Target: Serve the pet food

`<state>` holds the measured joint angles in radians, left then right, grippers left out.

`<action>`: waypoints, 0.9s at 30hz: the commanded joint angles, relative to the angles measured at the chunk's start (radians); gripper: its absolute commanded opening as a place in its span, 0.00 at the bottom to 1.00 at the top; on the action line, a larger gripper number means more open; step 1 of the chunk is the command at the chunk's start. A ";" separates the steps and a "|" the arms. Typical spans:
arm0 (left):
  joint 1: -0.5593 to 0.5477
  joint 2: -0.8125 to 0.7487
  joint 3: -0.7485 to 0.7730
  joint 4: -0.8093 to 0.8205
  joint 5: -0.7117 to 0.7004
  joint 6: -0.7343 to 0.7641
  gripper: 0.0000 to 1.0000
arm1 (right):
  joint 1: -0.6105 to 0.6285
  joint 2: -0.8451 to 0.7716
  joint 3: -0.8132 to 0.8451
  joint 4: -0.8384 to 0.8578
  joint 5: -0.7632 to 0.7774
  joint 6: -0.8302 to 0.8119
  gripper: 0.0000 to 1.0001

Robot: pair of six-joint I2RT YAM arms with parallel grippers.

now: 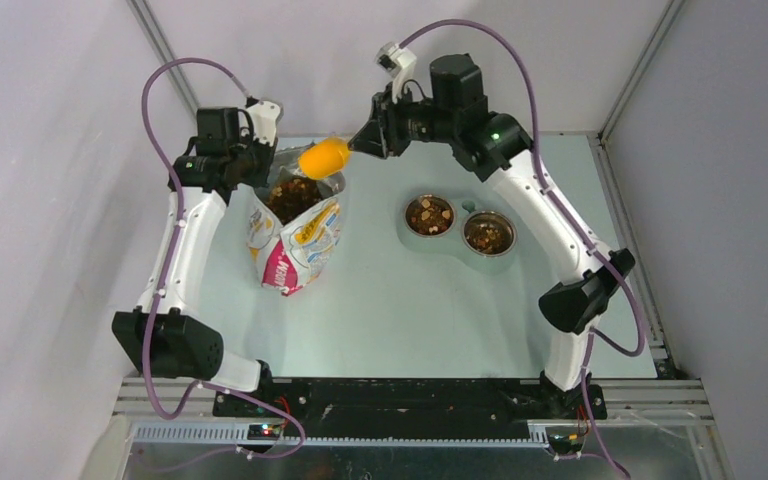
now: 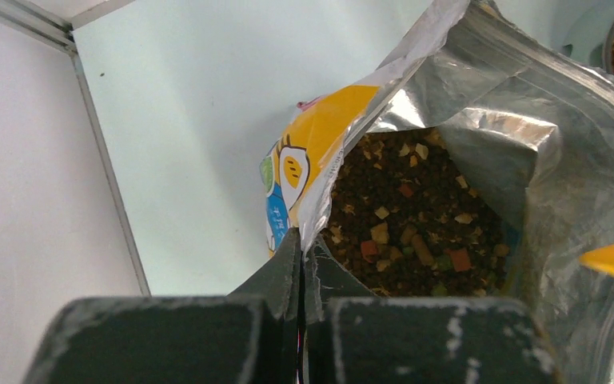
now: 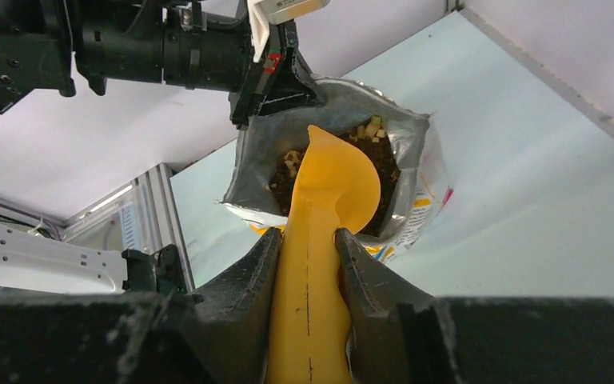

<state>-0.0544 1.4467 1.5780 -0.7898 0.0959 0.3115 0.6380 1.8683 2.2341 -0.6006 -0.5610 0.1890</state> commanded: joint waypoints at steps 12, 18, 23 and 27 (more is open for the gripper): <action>0.006 -0.034 0.025 0.016 0.124 -0.093 0.00 | 0.107 0.178 0.095 -0.025 0.277 0.028 0.00; 0.005 -0.037 0.001 0.029 0.138 -0.109 0.00 | 0.153 0.256 0.141 -0.040 0.335 0.017 0.00; 0.004 -0.040 -0.004 0.030 0.155 -0.117 0.00 | 0.186 0.316 0.147 -0.052 0.409 0.006 0.00; -0.004 -0.065 -0.030 0.051 0.151 -0.117 0.00 | 0.203 0.358 0.149 -0.102 0.445 0.006 0.00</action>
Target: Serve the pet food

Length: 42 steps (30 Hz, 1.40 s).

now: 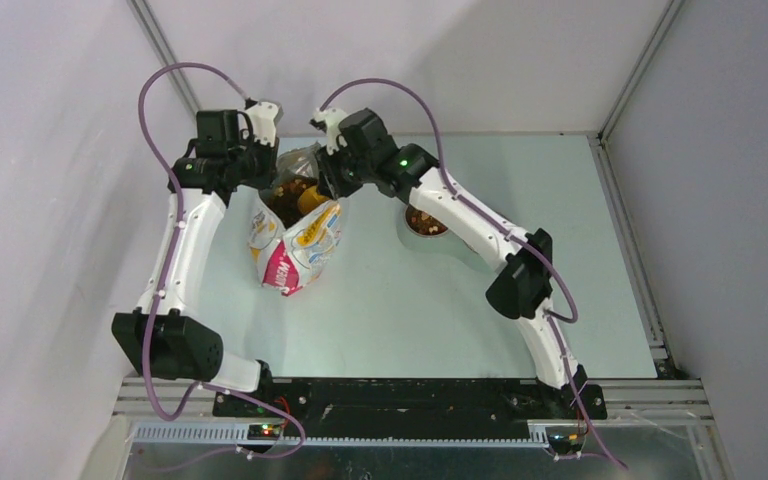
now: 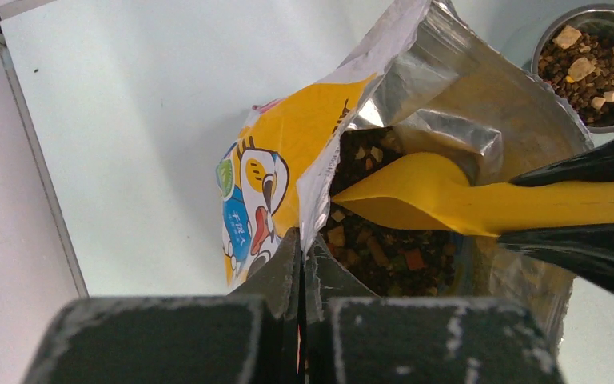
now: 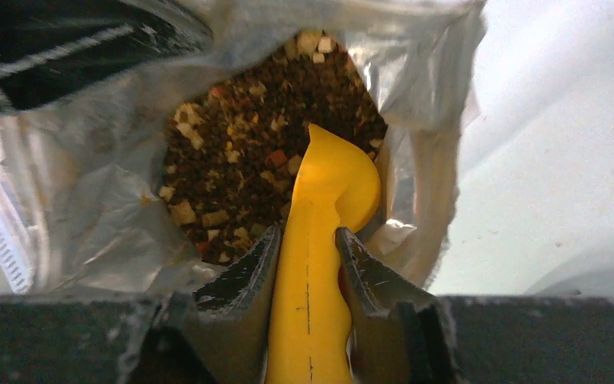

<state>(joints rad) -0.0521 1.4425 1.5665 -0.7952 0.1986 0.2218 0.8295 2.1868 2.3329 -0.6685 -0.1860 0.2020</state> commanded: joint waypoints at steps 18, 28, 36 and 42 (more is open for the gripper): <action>-0.048 -0.095 -0.128 0.135 0.061 -0.102 0.00 | 0.045 0.177 0.069 -0.246 -0.187 -0.053 0.00; -0.048 -0.088 -0.125 0.142 0.022 -0.087 0.00 | 0.029 0.168 0.087 -0.132 -0.534 0.067 0.00; -0.033 -0.068 -0.098 0.141 -0.038 -0.051 0.00 | -0.036 0.162 0.081 0.015 -0.681 0.236 0.00; -0.022 -0.049 -0.076 0.141 -0.054 -0.040 0.00 | -0.058 0.136 0.062 0.070 -0.723 0.310 0.00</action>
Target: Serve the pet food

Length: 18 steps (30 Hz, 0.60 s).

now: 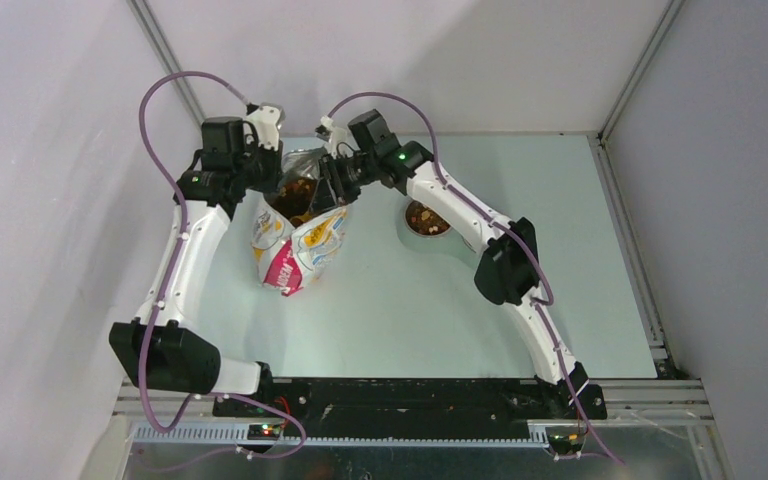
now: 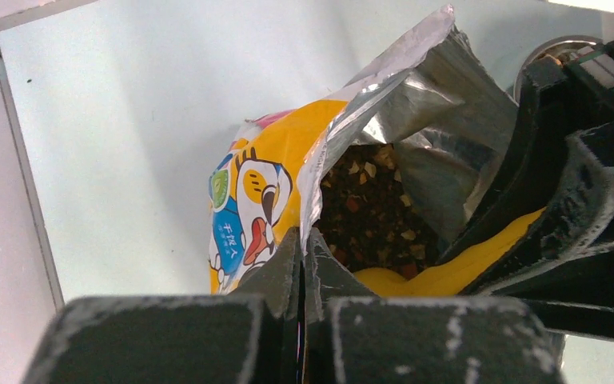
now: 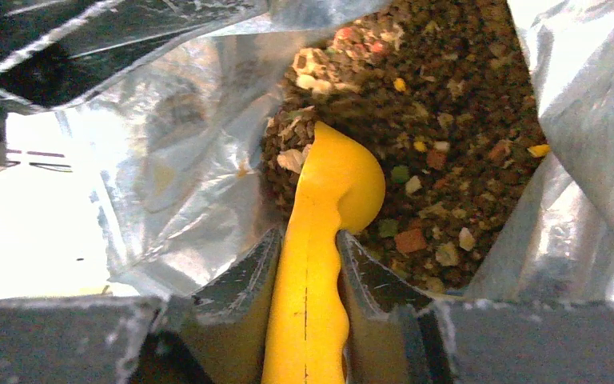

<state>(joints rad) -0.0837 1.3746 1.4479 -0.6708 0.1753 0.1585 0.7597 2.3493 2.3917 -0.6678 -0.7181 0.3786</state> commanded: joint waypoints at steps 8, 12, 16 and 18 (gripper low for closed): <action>0.011 0.028 0.043 0.017 -0.043 0.021 0.00 | -0.004 -0.048 -0.002 0.143 -0.219 0.228 0.00; 0.013 0.027 0.037 0.022 -0.060 0.030 0.00 | -0.011 -0.053 -0.003 0.163 -0.231 0.263 0.00; 0.020 0.027 0.045 0.023 -0.070 0.040 0.00 | -0.022 -0.064 -0.001 0.170 -0.226 0.277 0.00; 0.024 0.027 0.048 0.027 -0.071 0.040 0.00 | -0.029 -0.076 0.001 0.169 -0.217 0.279 0.00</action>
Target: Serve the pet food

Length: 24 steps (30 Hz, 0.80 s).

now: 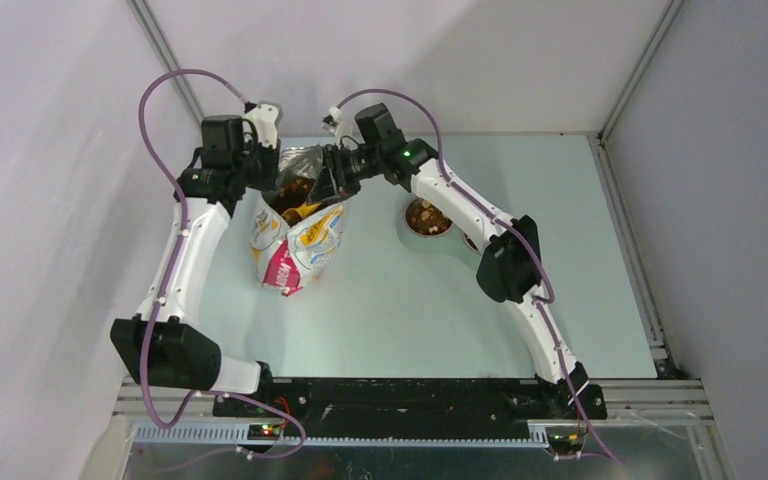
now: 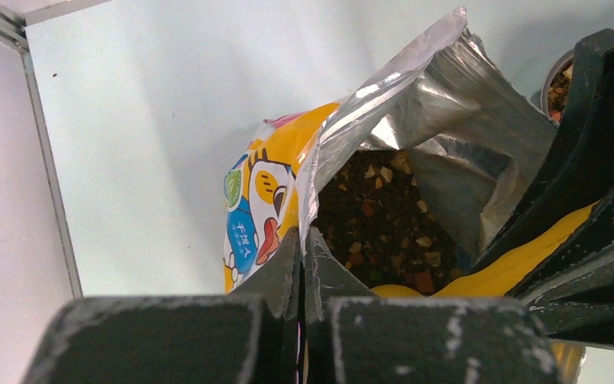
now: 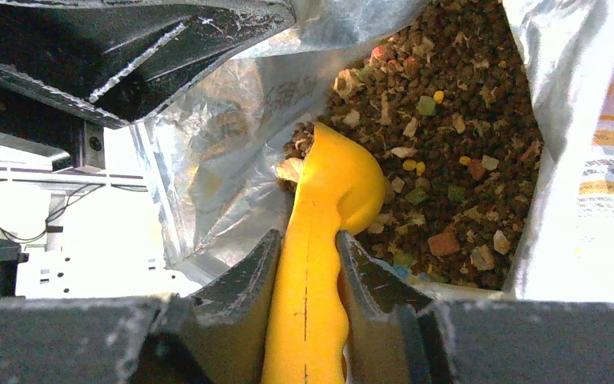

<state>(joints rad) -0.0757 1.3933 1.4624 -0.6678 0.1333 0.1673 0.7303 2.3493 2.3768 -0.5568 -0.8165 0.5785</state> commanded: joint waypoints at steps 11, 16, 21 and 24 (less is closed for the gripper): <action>0.022 -0.014 0.000 0.029 -0.012 0.029 0.00 | 0.016 -0.143 0.062 -0.056 0.153 0.073 0.00; 0.027 -0.021 0.007 0.014 -0.021 0.050 0.00 | 0.019 -0.150 0.071 -0.023 0.133 0.110 0.00; 0.030 -0.021 0.026 0.003 -0.022 0.051 0.00 | -0.011 -0.149 0.066 -0.004 0.099 0.124 0.00; 0.031 -0.015 0.039 -0.010 -0.032 0.056 0.00 | -0.035 -0.149 0.039 0.024 0.073 0.158 0.00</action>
<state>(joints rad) -0.0563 1.3930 1.4624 -0.6655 0.1299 0.1936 0.7238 2.2730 2.3955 -0.6136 -0.6762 0.6693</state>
